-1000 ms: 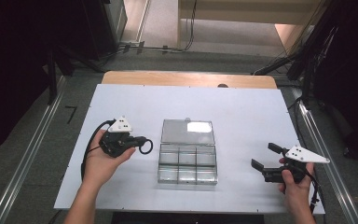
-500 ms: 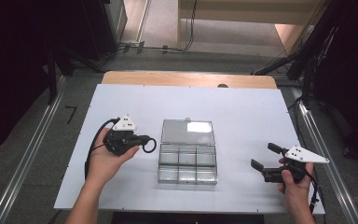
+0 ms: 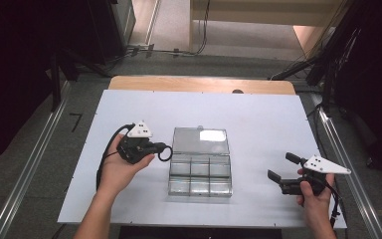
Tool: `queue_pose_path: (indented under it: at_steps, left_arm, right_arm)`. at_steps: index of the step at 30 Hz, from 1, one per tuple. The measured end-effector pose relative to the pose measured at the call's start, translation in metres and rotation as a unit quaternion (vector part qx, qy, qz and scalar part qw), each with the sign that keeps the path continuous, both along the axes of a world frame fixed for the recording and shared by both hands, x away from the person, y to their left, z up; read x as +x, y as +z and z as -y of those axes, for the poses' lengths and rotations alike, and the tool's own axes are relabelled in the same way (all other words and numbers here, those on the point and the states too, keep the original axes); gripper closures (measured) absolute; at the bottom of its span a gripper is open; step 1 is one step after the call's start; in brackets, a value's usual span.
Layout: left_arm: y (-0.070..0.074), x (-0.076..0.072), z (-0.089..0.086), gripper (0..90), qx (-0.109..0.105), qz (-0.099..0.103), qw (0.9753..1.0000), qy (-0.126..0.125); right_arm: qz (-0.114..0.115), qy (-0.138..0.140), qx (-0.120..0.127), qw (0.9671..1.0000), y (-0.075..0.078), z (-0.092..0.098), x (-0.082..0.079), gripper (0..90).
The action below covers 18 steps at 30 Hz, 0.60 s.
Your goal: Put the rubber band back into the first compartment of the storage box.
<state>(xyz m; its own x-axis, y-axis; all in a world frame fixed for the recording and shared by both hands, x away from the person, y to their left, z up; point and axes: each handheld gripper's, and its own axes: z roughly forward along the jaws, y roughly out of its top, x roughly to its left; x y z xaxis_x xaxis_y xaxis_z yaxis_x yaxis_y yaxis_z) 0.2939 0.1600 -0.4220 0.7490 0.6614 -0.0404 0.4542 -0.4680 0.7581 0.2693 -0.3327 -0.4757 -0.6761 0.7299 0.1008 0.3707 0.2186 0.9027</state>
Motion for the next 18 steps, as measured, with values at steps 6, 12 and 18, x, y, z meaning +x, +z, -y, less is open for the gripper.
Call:
queue_pose_path:
  at_steps: [6, 12, 18]
  left_arm:
    - [-0.002, 0.002, 0.005, 88.3, 0.001, 0.002, 1.0, -0.004]
    - [-0.004, 0.003, 0.008, 88.3, 0.001, 0.004, 1.0, -0.005]
    - [-0.006, 0.004, 0.012, 88.3, -0.006, 0.004, 1.0, -0.003]
  right_arm:
    - [0.0, 0.001, -0.001, 1.0, 0.0, 0.0, 0.0, 0.0]
    - [-0.001, -0.001, -0.001, 1.0, -0.001, 0.0, 0.0, 0.0]
    - [-0.002, 0.0, -0.003, 1.0, -0.002, -0.001, 0.001, 0.0]
